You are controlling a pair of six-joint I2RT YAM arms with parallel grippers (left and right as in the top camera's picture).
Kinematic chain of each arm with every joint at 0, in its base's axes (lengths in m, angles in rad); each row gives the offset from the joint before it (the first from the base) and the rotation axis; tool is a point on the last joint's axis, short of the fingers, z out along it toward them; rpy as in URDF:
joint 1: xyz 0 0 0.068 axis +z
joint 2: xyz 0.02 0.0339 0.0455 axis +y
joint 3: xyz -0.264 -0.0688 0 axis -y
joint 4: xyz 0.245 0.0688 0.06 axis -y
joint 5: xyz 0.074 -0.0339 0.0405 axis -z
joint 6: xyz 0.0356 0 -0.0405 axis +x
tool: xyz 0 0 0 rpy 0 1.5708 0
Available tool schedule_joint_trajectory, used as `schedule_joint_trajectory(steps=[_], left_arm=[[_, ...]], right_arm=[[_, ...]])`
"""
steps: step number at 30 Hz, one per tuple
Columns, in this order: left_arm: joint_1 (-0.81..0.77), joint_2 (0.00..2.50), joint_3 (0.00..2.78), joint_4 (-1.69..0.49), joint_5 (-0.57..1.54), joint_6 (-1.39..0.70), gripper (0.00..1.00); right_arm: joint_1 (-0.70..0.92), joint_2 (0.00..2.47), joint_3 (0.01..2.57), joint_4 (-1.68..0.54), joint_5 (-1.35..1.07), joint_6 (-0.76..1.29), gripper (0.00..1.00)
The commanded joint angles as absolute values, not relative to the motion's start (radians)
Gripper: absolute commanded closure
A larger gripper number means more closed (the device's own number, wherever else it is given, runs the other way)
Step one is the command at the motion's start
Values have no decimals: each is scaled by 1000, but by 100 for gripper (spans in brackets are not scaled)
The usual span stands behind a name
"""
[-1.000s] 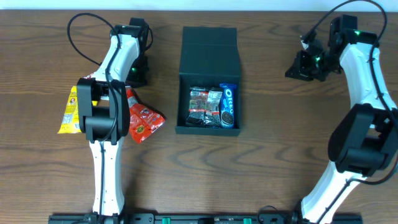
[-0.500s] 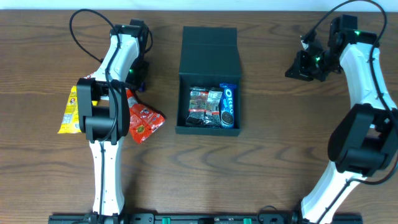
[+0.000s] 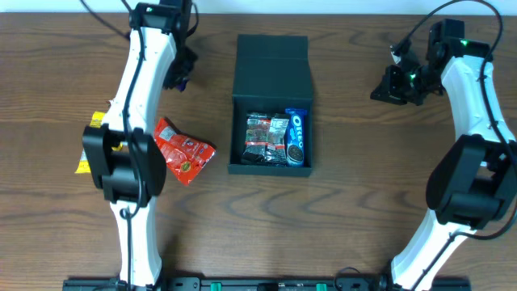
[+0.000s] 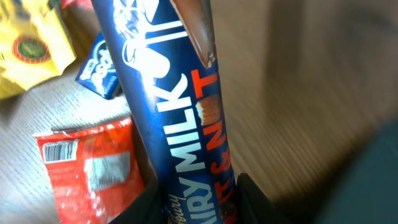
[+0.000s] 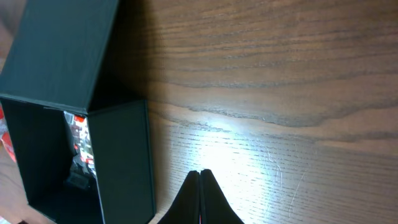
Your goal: Pack container
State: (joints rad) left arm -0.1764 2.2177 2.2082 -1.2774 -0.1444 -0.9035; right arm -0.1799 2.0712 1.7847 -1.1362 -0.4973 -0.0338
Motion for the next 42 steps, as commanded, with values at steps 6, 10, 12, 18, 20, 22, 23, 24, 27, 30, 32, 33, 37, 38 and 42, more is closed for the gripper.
schedule_joint_trajectory(steps=[6,10,12,18,20,22,23,24,27,30,32,33,37,38,42], left_arm=[[-404,2165,2224,-1281,-167,-480,94],[-517,2173,2207,-1282,-168,-251,94],[-552,2173,2179,-1289,-168,-224,94],[-596,2173,2053,-1335,-156,-241,94],[-598,2173,2037,-1346,-155,-242,94],[-597,2172,2033,-1351,-123,-247,94],[-597,2172,2033,-1354,-100,-246,94],[-595,2172,2032,-1357,-82,-246,94],[-595,2170,2013,-1354,-73,-246,94],[-599,2157,1969,-1337,-59,-245,94],[-599,2137,1917,-1304,-59,-231,94],[-595,2128,1892,-1288,-59,-228,94],[-576,2114,1814,-1242,-51,-228,94],[-574,2114,1804,-1232,-41,-228,94],[-572,2114,1791,-1195,-25,-234,94]], right_arm=[[-250,2067,1805,-1122,-506,-31,99],[-289,2067,1805,-1124,-506,-31,99],[-297,2067,1805,-1128,-506,-32,99],[-299,2067,1805,-1147,-505,-43,99],[-299,2067,1805,-1148,-506,-43,99],[-299,2067,1805,-1153,-506,-43,99],[-299,2067,1805,-1155,-506,-43,99],[-299,2067,1805,-1156,-506,-43,99],[-299,2067,1805,-1163,-506,-43,99],[-299,2067,1805,-1164,-505,-43,99],[-299,2067,1805,-1164,-506,-43,99],[-299,2067,1805,-1163,-506,-43,99],[-299,2067,1805,-1163,-506,-43,98],[-299,2067,1805,-1163,-505,-43,99],[-299,2067,1805,-1169,-506,-42,98]])
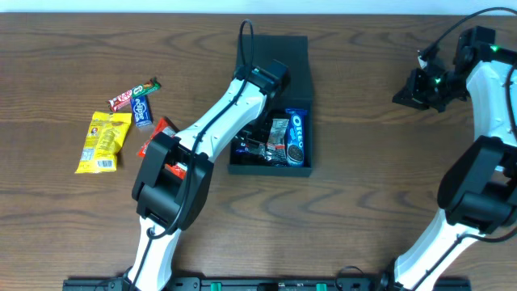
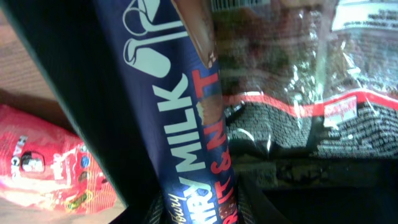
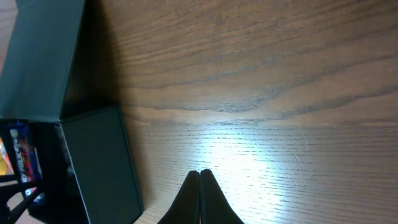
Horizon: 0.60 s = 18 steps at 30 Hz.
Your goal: Pack container
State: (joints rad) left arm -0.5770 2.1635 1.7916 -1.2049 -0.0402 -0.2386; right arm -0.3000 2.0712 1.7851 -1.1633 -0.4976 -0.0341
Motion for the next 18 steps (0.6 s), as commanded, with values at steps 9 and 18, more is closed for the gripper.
schedule_joint_trajectory(steps=[9,18], left_arm=[[-572,2114,1787,-1190,-25,-293,55],[-570,2060,1804,-1175,-45,-292,52]], right_arm=[[-298,2067,1805,-1182,-506,-42,99],[-288,2067,1805,-1186,-505,-42,98]])
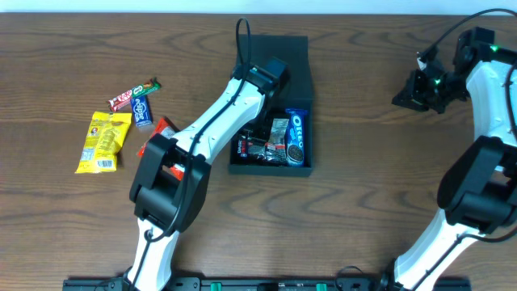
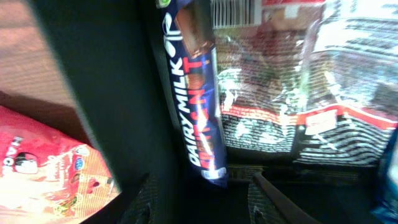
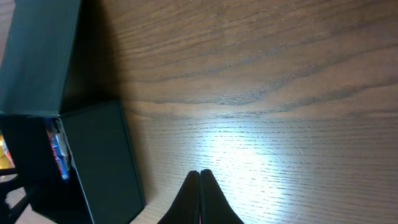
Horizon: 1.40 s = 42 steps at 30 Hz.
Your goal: Pack container
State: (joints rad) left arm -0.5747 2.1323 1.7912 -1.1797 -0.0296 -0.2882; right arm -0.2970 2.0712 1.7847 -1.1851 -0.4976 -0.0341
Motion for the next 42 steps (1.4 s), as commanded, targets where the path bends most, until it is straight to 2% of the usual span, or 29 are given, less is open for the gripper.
schedule_joint_trajectory(steps=[1,9,13,18,22,24,33,35,40,42], left_arm=[[-570,2045,1804,-1166,-55,-287,52],[-554,1932,1804,-1082,-117,-266,58],[-487,1850,1804,-1021,-177,-288,43],[-300,1815,1804,-1019,-187,-419,41],[-146,1837,1803,-1013,-163,-430,28],[-85,1852,1803,-1013,-163,-429,27],[36,1955,1803,-1010,-59,-177,17],[36,1987,1803,-1006,-62,-221,18],[39,2072,1803,-955,-62,-589,20],[39,2088,1803,-896,-61,-630,20]], right_arm=[[-287,2067,1805,-1186,-506,-42,98],[-287,2067,1805,-1188,-506,-42,98],[-286,2067,1805,-1191,-506,-42,99],[-286,2067,1805,-1191,-506,-38,99],[-279,2067,1805,-1189,-506,-38,99],[-270,2067,1805,-1189,-506,-39,99],[-197,2067,1805,-1158,-505,-42,99],[-181,2067,1805,-1151,-505,-42,99],[-144,2067,1805,-1137,-505,-42,98],[-135,2067,1805,-1135,-505,-42,99]])
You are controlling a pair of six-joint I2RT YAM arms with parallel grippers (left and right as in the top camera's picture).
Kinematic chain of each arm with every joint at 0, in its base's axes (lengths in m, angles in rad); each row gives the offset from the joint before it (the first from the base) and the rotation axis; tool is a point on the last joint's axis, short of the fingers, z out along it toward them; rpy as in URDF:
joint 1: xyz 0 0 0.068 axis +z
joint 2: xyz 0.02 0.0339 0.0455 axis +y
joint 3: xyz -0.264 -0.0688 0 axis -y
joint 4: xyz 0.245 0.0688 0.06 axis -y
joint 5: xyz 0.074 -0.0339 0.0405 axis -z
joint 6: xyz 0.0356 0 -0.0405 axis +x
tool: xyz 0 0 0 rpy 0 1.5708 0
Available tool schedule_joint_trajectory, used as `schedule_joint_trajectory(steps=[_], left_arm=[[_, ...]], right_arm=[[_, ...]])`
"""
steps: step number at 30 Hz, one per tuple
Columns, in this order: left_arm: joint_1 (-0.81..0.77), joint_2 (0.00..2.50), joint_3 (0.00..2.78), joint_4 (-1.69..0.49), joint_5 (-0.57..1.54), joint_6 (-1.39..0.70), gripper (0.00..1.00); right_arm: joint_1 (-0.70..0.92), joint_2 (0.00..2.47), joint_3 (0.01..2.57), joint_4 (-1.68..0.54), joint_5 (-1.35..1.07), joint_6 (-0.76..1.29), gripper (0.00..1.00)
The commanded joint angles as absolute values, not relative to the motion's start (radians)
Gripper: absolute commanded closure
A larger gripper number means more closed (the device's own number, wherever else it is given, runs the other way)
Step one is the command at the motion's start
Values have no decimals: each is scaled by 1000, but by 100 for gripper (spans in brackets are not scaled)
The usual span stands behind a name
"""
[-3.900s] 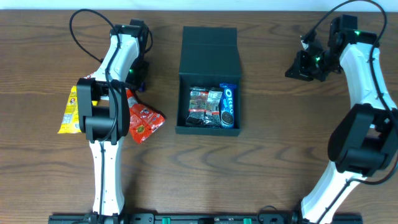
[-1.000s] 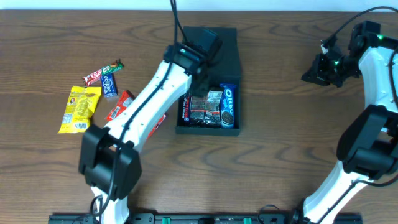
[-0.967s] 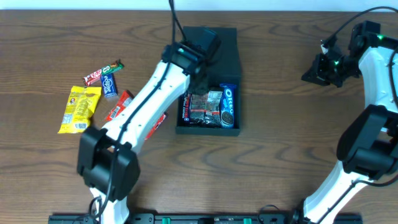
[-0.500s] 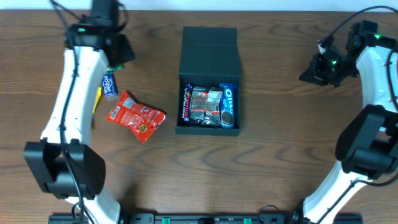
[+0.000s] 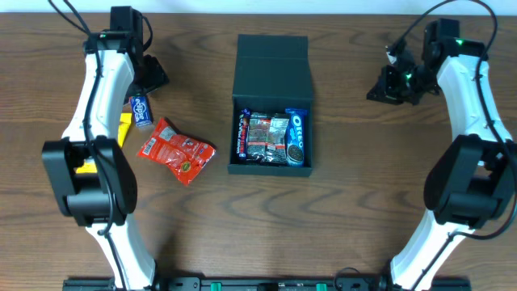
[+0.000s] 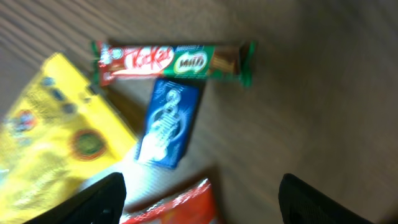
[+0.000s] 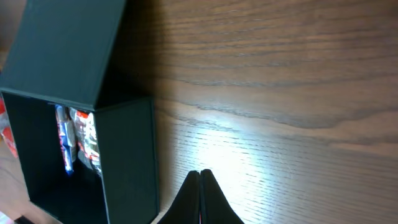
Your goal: Pack container
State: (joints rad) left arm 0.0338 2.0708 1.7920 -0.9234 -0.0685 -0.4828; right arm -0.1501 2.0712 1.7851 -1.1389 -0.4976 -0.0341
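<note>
The dark open box [image 5: 271,169] stands mid-table with its lid [image 5: 272,65] folded back. In it lie a blue Dairy Milk bar [image 5: 241,134] along the left wall, black-and-red packets [image 5: 266,137] and an Oreo pack [image 5: 296,137]. My left gripper [image 6: 202,202] is open and empty at the far left, above a KitKat bar [image 6: 174,60], a small blue packet [image 6: 168,121], a yellow pack [image 6: 56,137] and a red pack [image 6: 180,205]. My right gripper [image 7: 200,186] is shut on nothing, over bare wood right of the box [image 7: 124,162].
The red pack [image 5: 178,149] lies between the left arm and the box. The yellow pack [image 5: 125,125] is partly hidden under the left arm. The table's far edge runs close behind both grippers.
My left gripper was open inside the box beside the Dairy Milk bar. Now it is over the loose snacks at the far left, still open. The bar stays in the box.
My left gripper first held the Dairy Milk bar above the loose snacks at the left. Then it held the bar inside the box, by the left wall. Then it stood open with the bar released there. Now it is back over the snacks, empty. My right gripper stayed shut throughout.
</note>
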Motion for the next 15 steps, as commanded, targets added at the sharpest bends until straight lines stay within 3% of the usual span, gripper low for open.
schedule_joint_trajectory(steps=[1,6,15], left_arm=[[39,2092,1803,-873,-63,-615,19],[40,2093,1803,-783,-121,-369,16],[41,2093,1803,-751,-255,-302,12]], right_arm=[[-132,2067,1805,-1135,-505,-42,98],[-126,2067,1805,-1137,-505,-41,98],[-125,2067,1805,-1137,-505,-23,99]])
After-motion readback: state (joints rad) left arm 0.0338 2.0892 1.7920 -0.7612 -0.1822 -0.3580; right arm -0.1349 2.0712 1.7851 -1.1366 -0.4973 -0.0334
